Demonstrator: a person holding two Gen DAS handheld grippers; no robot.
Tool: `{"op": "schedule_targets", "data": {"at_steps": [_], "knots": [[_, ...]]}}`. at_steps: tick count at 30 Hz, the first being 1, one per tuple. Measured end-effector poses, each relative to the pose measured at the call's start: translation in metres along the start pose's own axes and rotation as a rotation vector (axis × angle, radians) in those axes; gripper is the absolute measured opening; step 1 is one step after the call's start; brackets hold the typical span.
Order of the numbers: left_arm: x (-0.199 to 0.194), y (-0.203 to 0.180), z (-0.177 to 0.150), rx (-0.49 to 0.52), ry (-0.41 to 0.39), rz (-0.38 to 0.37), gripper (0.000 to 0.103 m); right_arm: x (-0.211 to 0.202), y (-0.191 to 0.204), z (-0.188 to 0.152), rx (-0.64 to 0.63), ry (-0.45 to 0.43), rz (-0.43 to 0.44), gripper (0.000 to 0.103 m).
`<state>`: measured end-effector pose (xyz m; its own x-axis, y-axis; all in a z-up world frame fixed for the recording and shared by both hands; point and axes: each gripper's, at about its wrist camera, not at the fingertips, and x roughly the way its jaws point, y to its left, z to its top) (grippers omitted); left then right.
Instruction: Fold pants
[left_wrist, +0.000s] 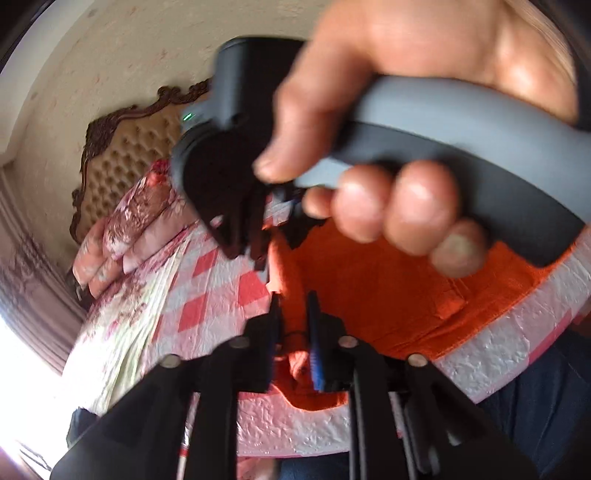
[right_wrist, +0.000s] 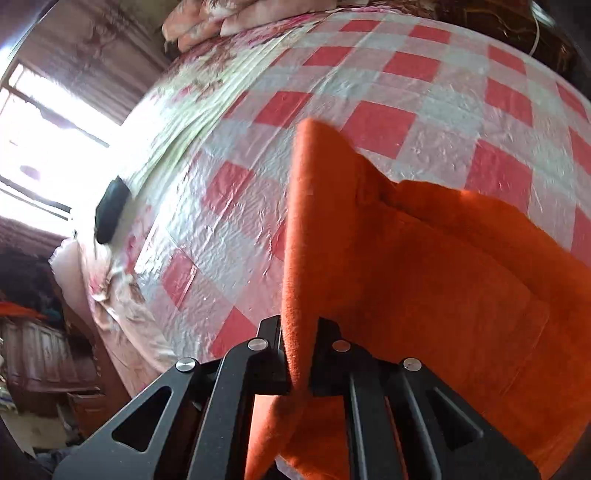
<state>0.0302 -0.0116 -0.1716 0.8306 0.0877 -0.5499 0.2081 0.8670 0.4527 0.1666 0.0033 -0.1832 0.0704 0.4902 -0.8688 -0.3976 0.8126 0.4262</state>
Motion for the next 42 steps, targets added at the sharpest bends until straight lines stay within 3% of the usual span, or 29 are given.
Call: {"op": "schedule_targets", "data": {"at_steps": [1, 2, 6, 7, 8, 9, 13, 18, 23, 26, 29, 31, 34, 35, 38, 42], "knots": [[0.002, 0.003, -0.003, -0.027, 0.006, -0.009, 0.049, 0.0, -0.003, -0.002, 0.016, -0.005, 0.004, 0.006], [0.005, 0.005, -0.004, -0.039, 0.009, -0.008, 0.055, 0.0, -0.005, -0.002, 0.025, -0.008, 0.008, 0.006], [0.018, -0.003, -0.009, 0.008, 0.031, 0.038, 0.055, -0.002, -0.008, -0.003, 0.059, -0.017, 0.031, 0.006], [0.024, -0.005, -0.01, 0.019, 0.036, 0.057, 0.048, -0.002, -0.008, -0.004, 0.056, -0.018, 0.03, 0.006], [0.03, -0.005, -0.01, 0.018, 0.044, 0.055, 0.022, -0.003, -0.008, -0.004, 0.055, -0.019, 0.03, 0.006], [0.032, -0.003, -0.009, 0.009, 0.051, 0.042, 0.008, -0.004, -0.009, -0.005, 0.057, -0.021, 0.034, 0.006], [0.015, -0.001, 0.004, 0.039, -0.049, 0.053, 0.007, -0.035, -0.016, -0.006, 0.07, -0.079, 0.081, 0.007], [-0.025, -0.012, 0.046, 0.105, -0.196, -0.033, 0.007, -0.109, -0.047, -0.028, 0.088, -0.218, 0.1, 0.007], [-0.04, -0.076, 0.083, 0.23, -0.29, -0.144, 0.007, -0.169, -0.117, -0.071, 0.184, -0.319, 0.042, 0.007], [-0.038, -0.126, 0.089, 0.299, -0.302, -0.202, 0.007, -0.174, -0.171, -0.104, 0.291, -0.329, 0.018, 0.007], [-0.023, -0.171, 0.082, 0.372, -0.285, -0.212, 0.007, -0.157, -0.218, -0.13, 0.377, -0.313, 0.033, 0.007], [-0.012, -0.196, 0.072, 0.434, -0.257, -0.205, 0.012, -0.142, -0.236, -0.142, 0.393, -0.312, 0.047, 0.013], [-0.002, -0.203, 0.061, 0.496, -0.264, -0.183, 0.044, -0.132, -0.253, -0.156, 0.423, -0.331, 0.116, 0.029], [-0.002, -0.203, 0.059, 0.492, -0.28, -0.166, 0.047, -0.132, -0.257, -0.158, 0.425, -0.344, 0.136, 0.032], [0.002, -0.208, 0.058, 0.487, -0.272, -0.151, 0.047, -0.134, -0.263, -0.16, 0.424, -0.374, 0.181, 0.039], [0.006, -0.216, 0.06, 0.517, -0.285, -0.121, 0.044, -0.138, -0.266, -0.154, 0.419, -0.393, 0.161, 0.045]]}}
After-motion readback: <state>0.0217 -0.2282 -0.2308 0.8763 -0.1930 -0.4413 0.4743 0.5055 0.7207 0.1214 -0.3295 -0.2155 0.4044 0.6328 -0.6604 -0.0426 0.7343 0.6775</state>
